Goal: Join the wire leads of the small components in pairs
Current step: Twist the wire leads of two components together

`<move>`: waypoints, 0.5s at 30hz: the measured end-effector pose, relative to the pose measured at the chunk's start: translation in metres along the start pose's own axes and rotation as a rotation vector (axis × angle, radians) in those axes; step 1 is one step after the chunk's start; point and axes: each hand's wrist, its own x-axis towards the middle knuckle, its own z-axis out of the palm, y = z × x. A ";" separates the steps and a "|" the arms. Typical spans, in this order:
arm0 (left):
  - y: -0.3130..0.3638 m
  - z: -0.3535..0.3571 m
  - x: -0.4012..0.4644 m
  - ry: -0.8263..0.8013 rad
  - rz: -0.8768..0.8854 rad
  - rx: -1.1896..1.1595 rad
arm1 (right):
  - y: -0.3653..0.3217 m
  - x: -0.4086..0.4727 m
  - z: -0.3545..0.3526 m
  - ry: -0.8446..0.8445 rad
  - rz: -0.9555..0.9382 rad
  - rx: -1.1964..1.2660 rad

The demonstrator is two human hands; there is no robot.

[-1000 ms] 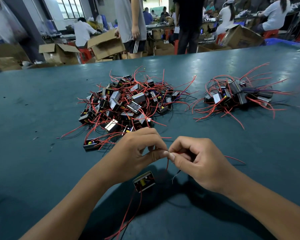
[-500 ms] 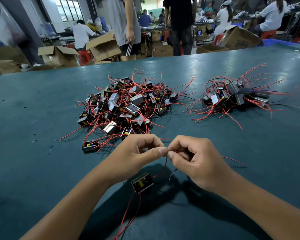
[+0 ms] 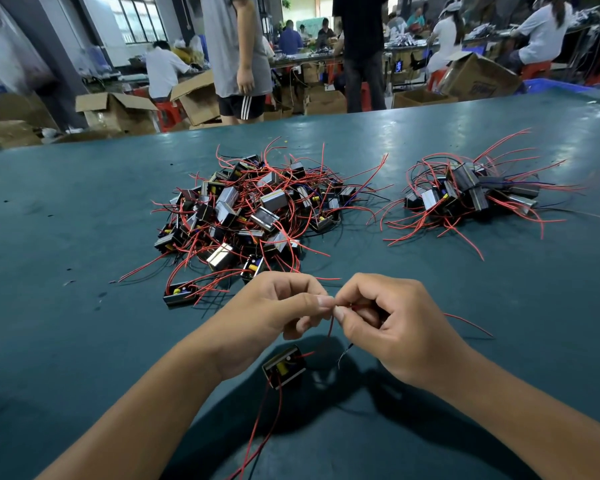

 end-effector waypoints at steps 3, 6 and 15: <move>0.001 0.001 0.001 0.005 -0.044 -0.042 | 0.001 -0.001 0.001 0.018 0.002 0.000; 0.000 0.002 0.002 0.018 -0.077 -0.076 | 0.001 -0.001 0.002 0.030 0.007 -0.010; -0.004 0.009 0.005 0.170 0.055 0.042 | 0.005 0.003 0.003 0.109 0.113 0.071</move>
